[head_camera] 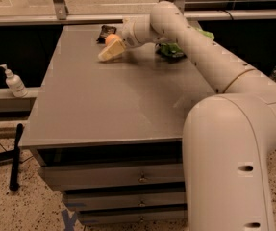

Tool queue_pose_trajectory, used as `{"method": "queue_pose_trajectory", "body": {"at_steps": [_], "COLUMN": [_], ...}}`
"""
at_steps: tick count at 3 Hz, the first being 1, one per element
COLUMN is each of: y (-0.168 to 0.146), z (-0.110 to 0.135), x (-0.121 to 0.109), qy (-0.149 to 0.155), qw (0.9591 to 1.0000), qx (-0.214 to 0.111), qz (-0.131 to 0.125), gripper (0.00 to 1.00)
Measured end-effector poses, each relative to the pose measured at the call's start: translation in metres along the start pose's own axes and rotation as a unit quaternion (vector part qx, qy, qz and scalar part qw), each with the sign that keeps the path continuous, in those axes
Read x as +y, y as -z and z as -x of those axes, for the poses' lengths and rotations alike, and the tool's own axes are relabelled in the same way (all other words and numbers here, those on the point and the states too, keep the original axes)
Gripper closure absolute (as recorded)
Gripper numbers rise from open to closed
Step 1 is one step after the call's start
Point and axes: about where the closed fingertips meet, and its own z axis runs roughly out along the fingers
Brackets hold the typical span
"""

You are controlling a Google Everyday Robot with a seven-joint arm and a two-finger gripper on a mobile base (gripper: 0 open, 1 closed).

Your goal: Move orange near rxbar chocolate

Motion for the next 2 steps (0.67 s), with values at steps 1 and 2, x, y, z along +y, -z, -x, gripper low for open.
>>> {"method": "queue_pose_trajectory", "body": {"at_steps": [1, 2], "y": [0.0, 0.018], "z": [0.0, 0.006], "x": [0.0, 0.001], "qy": [0.0, -0.014], "qw": [1.0, 0.9994], "qx": [-0.001, -0.03], "qz": [0.0, -0.005], "gripper": [0.0, 0.0]}}
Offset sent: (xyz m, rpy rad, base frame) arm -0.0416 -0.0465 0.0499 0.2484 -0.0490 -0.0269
